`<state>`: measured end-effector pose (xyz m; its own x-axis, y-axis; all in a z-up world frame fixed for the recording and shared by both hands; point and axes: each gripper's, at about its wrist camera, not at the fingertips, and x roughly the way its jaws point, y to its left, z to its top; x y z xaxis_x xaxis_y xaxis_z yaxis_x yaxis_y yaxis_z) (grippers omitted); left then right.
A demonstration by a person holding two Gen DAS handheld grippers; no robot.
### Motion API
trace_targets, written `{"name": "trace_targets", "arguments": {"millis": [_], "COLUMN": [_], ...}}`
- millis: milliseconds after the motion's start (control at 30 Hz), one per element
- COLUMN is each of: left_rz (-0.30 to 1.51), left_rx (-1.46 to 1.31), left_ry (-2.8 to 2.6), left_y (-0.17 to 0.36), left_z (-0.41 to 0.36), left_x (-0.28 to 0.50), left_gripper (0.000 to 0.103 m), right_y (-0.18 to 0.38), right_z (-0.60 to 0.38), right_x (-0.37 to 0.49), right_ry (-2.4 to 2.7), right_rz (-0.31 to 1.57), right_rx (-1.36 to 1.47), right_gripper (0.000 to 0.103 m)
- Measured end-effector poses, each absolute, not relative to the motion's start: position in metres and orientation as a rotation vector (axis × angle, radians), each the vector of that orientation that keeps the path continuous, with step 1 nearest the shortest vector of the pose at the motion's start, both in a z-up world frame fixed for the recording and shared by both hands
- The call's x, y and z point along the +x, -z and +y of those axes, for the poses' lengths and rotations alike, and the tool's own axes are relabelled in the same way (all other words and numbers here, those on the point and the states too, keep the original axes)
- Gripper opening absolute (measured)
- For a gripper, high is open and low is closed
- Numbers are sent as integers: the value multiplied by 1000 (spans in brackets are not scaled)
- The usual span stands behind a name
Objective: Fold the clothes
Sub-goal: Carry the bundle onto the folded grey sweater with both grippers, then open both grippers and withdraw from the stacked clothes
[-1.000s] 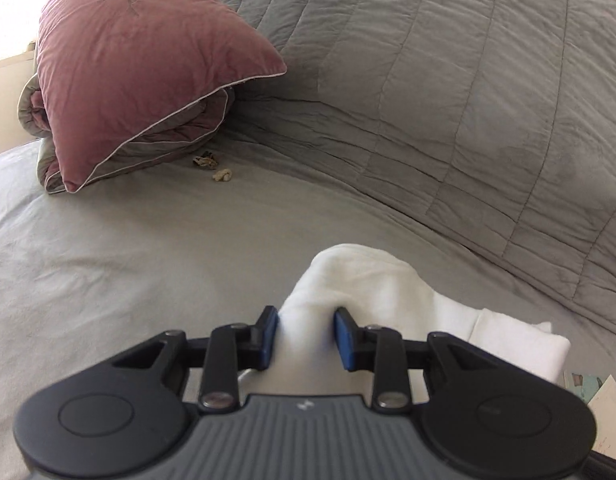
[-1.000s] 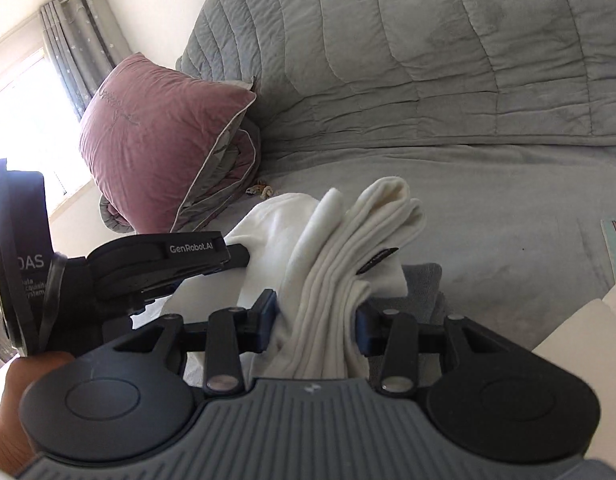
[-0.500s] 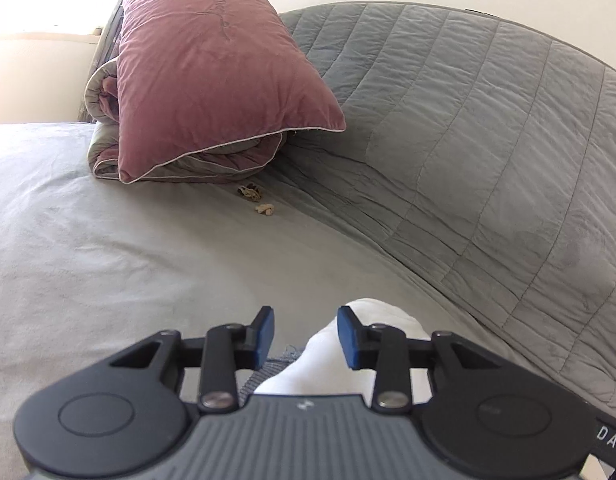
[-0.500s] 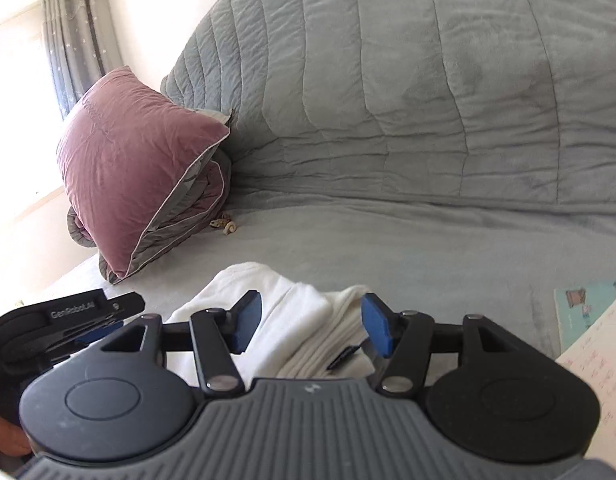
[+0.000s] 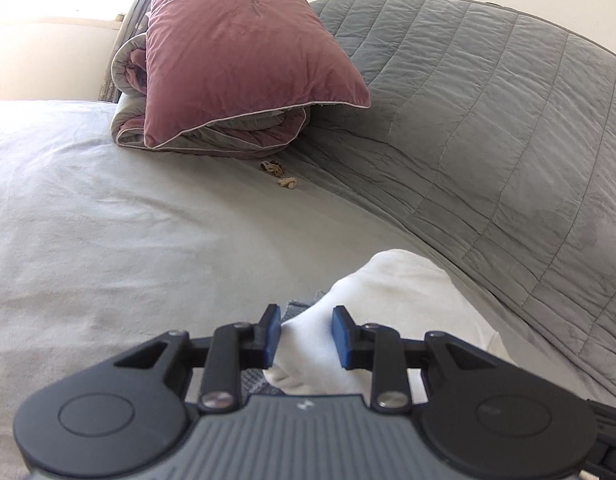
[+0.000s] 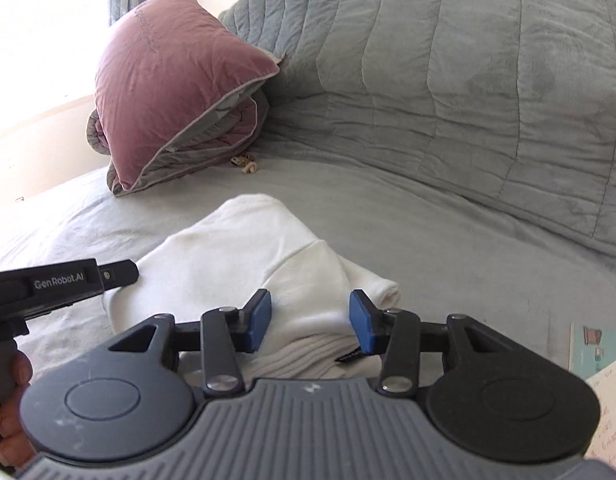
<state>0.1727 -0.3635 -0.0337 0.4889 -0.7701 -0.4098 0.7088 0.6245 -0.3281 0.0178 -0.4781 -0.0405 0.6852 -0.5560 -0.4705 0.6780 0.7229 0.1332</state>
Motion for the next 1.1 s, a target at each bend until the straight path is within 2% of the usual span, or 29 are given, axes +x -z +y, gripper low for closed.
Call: {"name": "trace_targets", "arguments": {"millis": [133, 267, 500, 667, 867, 967, 1033, 1100], "left_rz": [568, 513, 439, 445, 492, 544, 585, 627], "left_rx": [-122, -104, 35, 144, 145, 126, 118, 114], "left_ry": [894, 908, 1045, 1102, 1113, 1096, 1070, 1038], "left_y": [29, 15, 8, 18, 13, 8, 5, 1], "left_z": [-360, -351, -344, -347, -334, -327, -322, -317], "left_x": [172, 158, 121, 100, 94, 92, 90, 88], "left_gripper": [35, 32, 33, 35, 35, 42, 52, 55], "right_y": [38, 27, 17, 20, 17, 15, 13, 9], "right_z": [-480, -476, -473, -477, -475, -471, -467, -461], "right_x": [12, 4, -4, -7, -6, -8, -9, -11], "right_ry": [693, 687, 693, 692, 680, 665, 652, 633], "right_rz": [399, 358, 366, 376, 388, 408, 420, 433], "right_rx": [347, 394, 421, 475, 462, 469, 473, 454], "right_gripper": [47, 49, 50, 51, 52, 52, 56, 58]}}
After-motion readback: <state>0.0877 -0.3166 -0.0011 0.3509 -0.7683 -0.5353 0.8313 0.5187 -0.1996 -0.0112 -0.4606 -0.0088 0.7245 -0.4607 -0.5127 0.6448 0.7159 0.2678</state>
